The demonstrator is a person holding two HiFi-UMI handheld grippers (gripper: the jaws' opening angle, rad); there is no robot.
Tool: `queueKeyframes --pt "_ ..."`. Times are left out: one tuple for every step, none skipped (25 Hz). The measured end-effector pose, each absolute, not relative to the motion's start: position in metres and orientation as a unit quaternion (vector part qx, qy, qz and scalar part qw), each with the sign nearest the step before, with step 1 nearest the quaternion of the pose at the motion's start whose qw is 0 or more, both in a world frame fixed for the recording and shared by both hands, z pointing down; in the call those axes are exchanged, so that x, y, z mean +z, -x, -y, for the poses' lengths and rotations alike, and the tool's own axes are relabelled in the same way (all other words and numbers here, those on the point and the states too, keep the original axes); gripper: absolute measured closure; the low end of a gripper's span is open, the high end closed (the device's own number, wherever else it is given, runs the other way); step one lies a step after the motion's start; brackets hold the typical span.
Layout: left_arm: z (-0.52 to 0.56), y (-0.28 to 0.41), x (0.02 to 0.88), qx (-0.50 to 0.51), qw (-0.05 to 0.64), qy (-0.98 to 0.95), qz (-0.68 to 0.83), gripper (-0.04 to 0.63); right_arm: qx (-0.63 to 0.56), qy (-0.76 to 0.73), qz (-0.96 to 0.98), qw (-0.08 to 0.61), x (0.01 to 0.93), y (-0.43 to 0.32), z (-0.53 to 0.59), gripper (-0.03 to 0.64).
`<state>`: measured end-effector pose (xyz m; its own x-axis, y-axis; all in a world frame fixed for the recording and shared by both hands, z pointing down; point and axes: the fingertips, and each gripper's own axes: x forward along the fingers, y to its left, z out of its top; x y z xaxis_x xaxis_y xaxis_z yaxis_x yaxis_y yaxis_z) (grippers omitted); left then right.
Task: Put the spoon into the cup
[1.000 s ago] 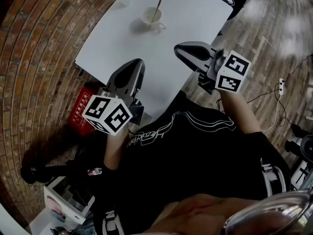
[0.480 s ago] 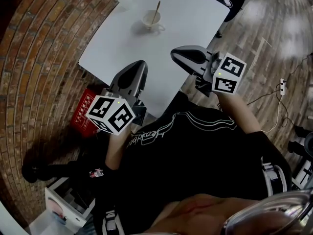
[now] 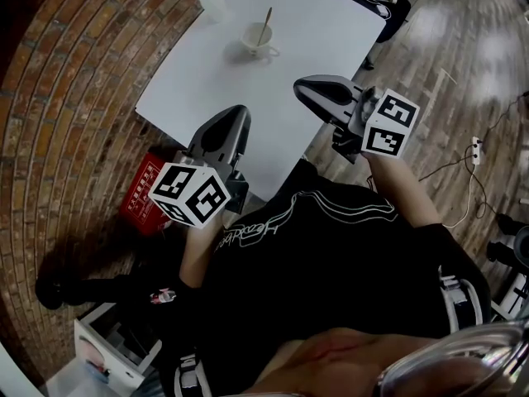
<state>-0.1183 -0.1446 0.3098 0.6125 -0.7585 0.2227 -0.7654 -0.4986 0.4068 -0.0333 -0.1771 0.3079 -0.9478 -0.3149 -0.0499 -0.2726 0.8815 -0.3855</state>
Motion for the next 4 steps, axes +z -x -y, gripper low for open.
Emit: queueKeyframes --pt "0.1441 0.1187 0.3101 0.008 0.239 -0.865 0.441 0.584 -0.19 0.152 -0.968 0.055 0.308 0.034 0.176 0.62" --pt "0.1437 0.1193 0.3107 0.008 0.241 -0.864 0.442 0.584 -0.191 0.152 -0.968 0.055 0.3084 0.0347 0.1752 0.62" --pt "0.1433 0.12 0.3114 0.008 0.242 -0.863 0.443 0.584 -0.191 0.152 -0.968 0.055 0.3089 0.0353 0.1745 0.62" --pt "0.1429 0.1207 0.3122 0.008 0.244 -0.862 0.444 0.584 -0.192 0.152 -0.968 0.055 0.3094 0.0358 0.1739 0.62"
